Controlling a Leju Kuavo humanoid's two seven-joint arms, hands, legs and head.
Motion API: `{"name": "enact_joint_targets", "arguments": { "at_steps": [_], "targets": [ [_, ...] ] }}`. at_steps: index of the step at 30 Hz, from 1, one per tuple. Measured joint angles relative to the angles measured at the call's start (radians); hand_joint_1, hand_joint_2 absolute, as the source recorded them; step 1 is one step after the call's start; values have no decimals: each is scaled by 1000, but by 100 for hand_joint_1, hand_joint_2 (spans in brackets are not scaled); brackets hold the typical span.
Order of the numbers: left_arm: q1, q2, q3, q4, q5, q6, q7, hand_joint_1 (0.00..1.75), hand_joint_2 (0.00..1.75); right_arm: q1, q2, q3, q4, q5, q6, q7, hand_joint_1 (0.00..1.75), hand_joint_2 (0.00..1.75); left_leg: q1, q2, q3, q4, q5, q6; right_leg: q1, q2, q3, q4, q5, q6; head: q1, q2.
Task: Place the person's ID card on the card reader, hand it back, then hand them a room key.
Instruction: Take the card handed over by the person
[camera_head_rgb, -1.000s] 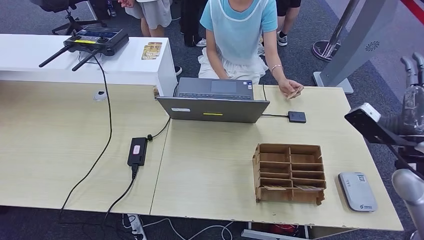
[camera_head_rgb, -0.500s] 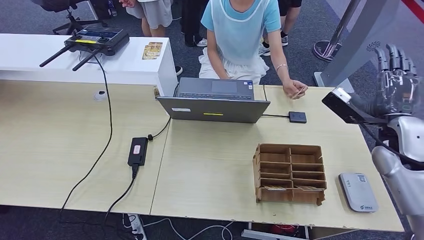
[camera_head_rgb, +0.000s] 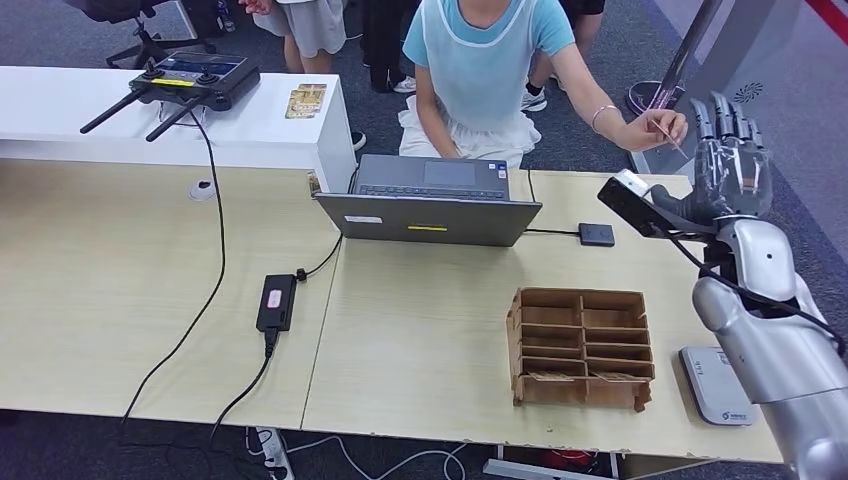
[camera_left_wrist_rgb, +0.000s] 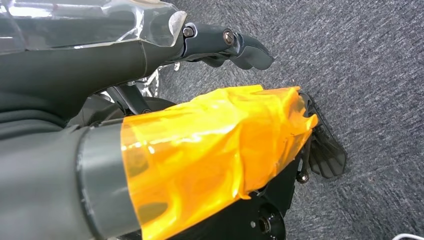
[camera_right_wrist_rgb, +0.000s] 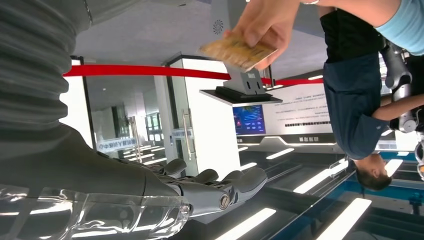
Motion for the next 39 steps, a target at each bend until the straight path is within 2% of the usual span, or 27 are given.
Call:
{"name": "enact_joint_targets", "arguments": {
  "at_steps": [8, 22, 23, 25, 29, 30, 31, 39],
  "targets": [
    [0, 0, 0, 0, 0, 0, 0, 0, 0, -41, 33, 39, 30, 12, 4, 5, 0, 175, 0, 0, 0, 0, 0, -1, 0, 0, 0, 0, 0, 0, 0, 0],
    [1, 0, 0, 0, 0, -1, -7, 0, 0, -47, 47, 51, 60, 13, 4, 8, 0, 175, 0, 0, 0, 0, 0, -1, 0, 0, 0, 0, 0, 0, 0, 0],
    [2, 0, 0, 0, 1, -1, -12, 0, 0, -47, 47, 51, 63, 13, 4, 8, 4, 175, 0, 0, 0, 0, 0, -1, 0, 0, 0, 0, 0, 0, 0, 0],
    [3, 0, 0, 0, 1, -1, -18, 0, 0, -47, 46, 51, 67, 13, 3, 8, 32, 175, 0, 0, 0, 0, 0, -1, 0, 0, 0, 0, 0, 0, 0, 0],
    [4, 0, 0, 0, 1, -1, -20, 0, 0, -47, 46, 51, 73, 13, 3, 8, 138, 175, 0, 0, 0, 0, 0, -1, 0, 0, 0, 0, 0, 0, 0, 0],
    [5, 0, 0, 0, 1, -2, -20, 0, 0, -47, 46, 51, 74, 13, 3, 8, 158, 175, 0, 0, 0, 0, 0, -1, 0, 0, 0, 0, 0, 0, 0, 0],
    [5, 0, 0, 0, 1, -2, -20, 0, 0, -46, 46, 51, 75, 13, 3, 8, 171, 175, 0, 0, 0, 0, 0, -1, 0, 0, 0, 0, 0, 0, 0, 0],
    [6, 0, 0, 0, 9, -8, -21, 0, 0, -43, 46, 51, 78, 11, 3, 10, 175, 175, 0, 0, 1, 0, 0, -1, 0, 0, 0, 0, 0, 0, 0, 0]
  ]
}}
